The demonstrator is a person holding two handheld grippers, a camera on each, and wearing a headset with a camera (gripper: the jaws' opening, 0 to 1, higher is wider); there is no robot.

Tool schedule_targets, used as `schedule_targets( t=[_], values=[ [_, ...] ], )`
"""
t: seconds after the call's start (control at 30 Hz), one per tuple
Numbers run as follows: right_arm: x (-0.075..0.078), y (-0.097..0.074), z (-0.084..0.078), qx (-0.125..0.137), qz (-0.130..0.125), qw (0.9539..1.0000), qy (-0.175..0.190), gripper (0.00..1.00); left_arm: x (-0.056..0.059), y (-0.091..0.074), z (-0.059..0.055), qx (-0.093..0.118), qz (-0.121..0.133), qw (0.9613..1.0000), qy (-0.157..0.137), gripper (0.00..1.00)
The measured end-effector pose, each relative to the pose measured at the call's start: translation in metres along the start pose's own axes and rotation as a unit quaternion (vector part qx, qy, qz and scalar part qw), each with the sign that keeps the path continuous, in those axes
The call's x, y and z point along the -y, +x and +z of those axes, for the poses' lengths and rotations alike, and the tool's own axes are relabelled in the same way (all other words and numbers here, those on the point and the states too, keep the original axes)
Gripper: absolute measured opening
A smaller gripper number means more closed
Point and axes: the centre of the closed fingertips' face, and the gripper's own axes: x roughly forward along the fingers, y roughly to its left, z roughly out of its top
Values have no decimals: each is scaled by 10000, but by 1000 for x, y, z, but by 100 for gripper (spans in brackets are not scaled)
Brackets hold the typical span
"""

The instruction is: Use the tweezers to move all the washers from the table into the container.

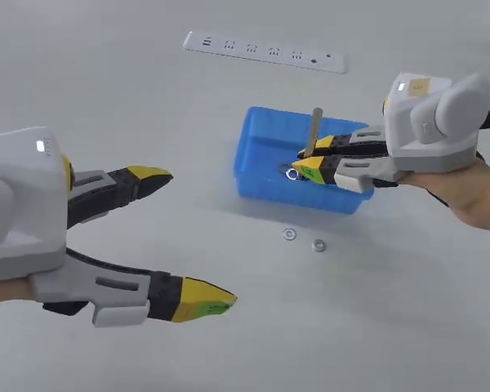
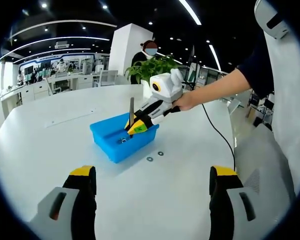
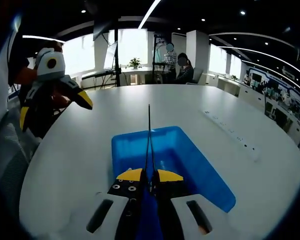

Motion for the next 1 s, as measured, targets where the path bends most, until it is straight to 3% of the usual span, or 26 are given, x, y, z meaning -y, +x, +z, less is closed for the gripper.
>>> schedule_targets(
  t=[0.33, 0.57, 0.67, 0.73, 0.83, 1.0],
  values=[
    [4, -4, 3, 38, -80, 10000, -31, 8, 1, -1, 0, -4, -25, 10000, -51, 99],
    [4, -11, 18, 216, -87, 9997, -87, 7, -1, 5, 14, 89, -128, 9999, -23, 99],
    [3, -13, 22, 250, -87, 9995, -145, 7, -9, 9, 24, 132, -111, 9998, 65, 99],
    [2, -14, 26, 279, -70, 9994, -167, 7, -15, 13, 37, 367, -138, 9992, -61, 97],
    [-1, -15, 30, 307, -41, 9992, -237, 7, -31, 19, 58, 762, -3, 9970, -142, 85],
    [-10, -17, 37, 330, 81, 9989, -322, 7, -44, 36, 76, 815, 39, 9966, -69, 93]
  ],
)
